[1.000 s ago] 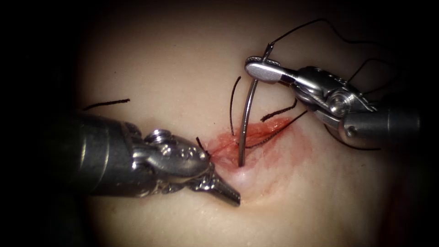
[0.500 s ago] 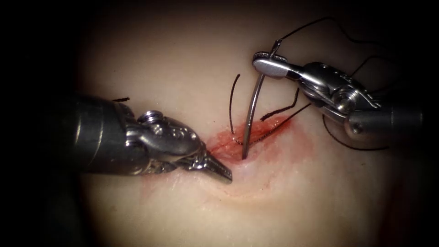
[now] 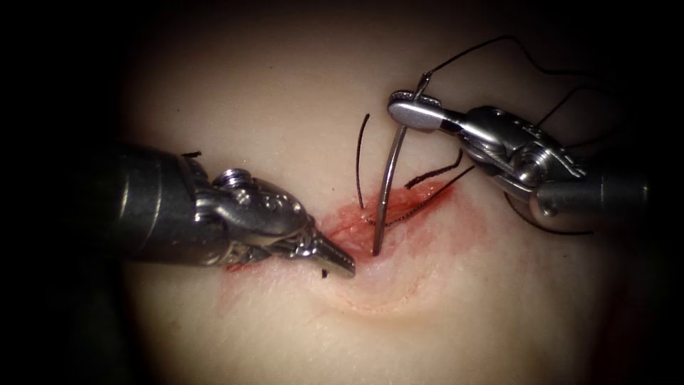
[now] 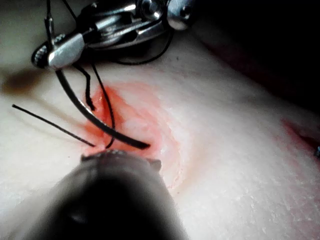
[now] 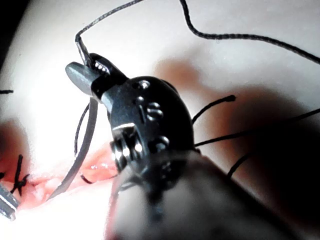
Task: Wound Closure
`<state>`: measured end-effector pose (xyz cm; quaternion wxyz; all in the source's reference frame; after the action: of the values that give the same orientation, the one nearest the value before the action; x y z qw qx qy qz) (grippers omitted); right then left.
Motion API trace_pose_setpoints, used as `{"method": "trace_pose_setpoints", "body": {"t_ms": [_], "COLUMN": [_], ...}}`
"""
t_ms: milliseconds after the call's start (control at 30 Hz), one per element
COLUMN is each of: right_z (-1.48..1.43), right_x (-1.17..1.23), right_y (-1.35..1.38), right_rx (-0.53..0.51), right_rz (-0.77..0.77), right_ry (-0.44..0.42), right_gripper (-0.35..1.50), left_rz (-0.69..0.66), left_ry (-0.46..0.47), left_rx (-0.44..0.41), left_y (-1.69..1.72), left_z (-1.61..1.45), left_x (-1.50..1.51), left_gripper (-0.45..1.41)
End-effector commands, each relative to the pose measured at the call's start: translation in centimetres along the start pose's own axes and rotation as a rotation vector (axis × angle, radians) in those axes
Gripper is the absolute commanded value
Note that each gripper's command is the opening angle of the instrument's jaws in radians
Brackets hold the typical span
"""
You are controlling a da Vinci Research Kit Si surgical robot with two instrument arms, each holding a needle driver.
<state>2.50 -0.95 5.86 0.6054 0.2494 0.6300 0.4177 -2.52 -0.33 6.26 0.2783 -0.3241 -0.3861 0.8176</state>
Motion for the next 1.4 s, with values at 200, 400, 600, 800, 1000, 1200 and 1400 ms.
{"method": "trace_pose_setpoints", "body": {"t_ms": [200,400,600,800,1000,1200,1400], "right_z": [0.09,0.07,0.04,0.06,0.08,0.07,0.08], "right_x": [-0.09,-0.14,-0.28,-0.36,-0.38,-0.36,-0.37], "right_y": [-0.04,0.0,0.03,-0.01,-0.06,-0.05,-0.07], "right_rx": [-0.001,-0.013,-0.039,-0.063,-0.093,-0.112,-0.118], "right_rz": [0.009,0.002,0.015,0.144,0.25,0.304,0.369], "right_ry": [-0.02,-0.044,-0.074,-0.079,-0.063,-0.046,-0.039], "right_gripper": [-0.35,-0.35,-0.35,-0.35,-0.35,-0.35,-0.35], "left_rz": [0.0,0.002,0.003,0.003,0.002,0.002,0.001], "left_ry": [-0.008,-0.033,-0.037,-0.04,-0.041,-0.041,-0.041], "left_rx": [0.003,0.021,0.023,0.024,0.026,0.026,0.026], "left_y": [-0.03,-0.05,-0.05,-0.05,-0.04,-0.03,-0.01], "left_z": [0.19,0.3,0.32,0.31,0.31,0.32,0.32], "left_x": [-0.04,-0.06,-0.07,-0.06,-0.06,-0.06,-0.06], "left_gripper": [-0.45,-0.45,-0.45,-0.45,-0.45,-0.45,-0.45]}}
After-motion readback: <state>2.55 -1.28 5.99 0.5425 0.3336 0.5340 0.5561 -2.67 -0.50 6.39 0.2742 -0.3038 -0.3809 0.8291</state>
